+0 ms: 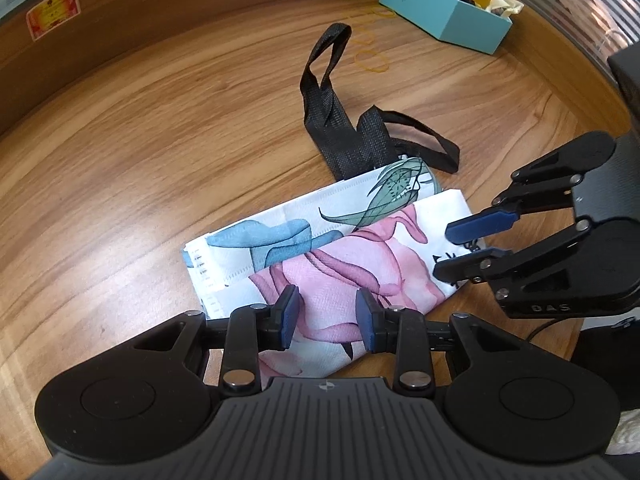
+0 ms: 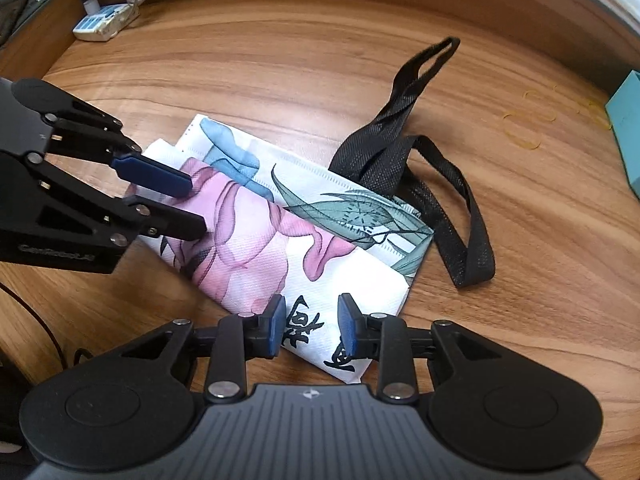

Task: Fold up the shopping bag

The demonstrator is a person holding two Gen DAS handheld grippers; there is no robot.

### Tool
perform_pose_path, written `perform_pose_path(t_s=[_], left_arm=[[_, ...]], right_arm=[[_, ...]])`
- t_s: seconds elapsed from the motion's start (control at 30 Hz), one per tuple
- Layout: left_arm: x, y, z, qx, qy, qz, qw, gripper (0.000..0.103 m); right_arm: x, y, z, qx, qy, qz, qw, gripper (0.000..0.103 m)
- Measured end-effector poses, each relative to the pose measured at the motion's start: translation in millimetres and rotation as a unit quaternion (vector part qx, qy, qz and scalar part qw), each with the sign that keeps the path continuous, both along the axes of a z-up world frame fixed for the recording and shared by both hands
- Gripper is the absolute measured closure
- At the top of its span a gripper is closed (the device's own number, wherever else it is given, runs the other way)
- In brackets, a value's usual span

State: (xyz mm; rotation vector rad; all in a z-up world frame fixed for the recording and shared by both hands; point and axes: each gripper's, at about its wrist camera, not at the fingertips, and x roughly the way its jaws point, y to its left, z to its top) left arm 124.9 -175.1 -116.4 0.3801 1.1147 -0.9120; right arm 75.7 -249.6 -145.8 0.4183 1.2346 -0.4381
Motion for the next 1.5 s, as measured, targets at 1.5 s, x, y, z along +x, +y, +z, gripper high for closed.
perform_pose_path(t_s=[1.5], left_arm=[[44.8, 15.5, -20.1, 0.015, 0.104, 0.045, 0.9934, 0.101]], right_arm=[[34.7, 95.6, -17.5, -0.236, 0.041, 0.445, 0.863, 0.043]])
